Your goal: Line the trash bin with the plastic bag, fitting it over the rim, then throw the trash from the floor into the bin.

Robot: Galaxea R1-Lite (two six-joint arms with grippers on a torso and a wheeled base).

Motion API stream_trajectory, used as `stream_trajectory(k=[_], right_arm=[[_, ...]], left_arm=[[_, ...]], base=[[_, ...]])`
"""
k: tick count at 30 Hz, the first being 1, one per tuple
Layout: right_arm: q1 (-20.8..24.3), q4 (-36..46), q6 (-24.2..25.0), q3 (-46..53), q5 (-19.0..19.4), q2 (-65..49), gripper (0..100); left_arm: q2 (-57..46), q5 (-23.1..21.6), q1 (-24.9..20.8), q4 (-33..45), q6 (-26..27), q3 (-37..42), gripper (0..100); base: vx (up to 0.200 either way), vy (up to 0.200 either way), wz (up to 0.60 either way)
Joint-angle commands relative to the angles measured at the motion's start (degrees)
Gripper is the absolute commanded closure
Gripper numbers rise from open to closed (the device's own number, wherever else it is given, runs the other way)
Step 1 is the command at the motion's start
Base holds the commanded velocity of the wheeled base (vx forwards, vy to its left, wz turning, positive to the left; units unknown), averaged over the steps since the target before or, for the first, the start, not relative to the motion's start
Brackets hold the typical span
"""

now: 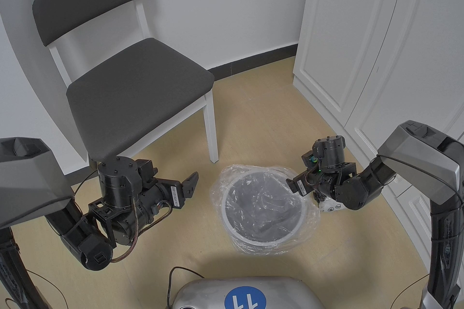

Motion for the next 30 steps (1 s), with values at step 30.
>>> stream_trajectory(k=[30], right_arm=[[6.0, -0.5, -14.5, -5.7, -5.6, 10.4, 0]], left_arm=[[-0.2, 0.1, 0.0, -0.3, 0.2, 0.6, 0]], base=[[0.000, 0.000, 0.00]])
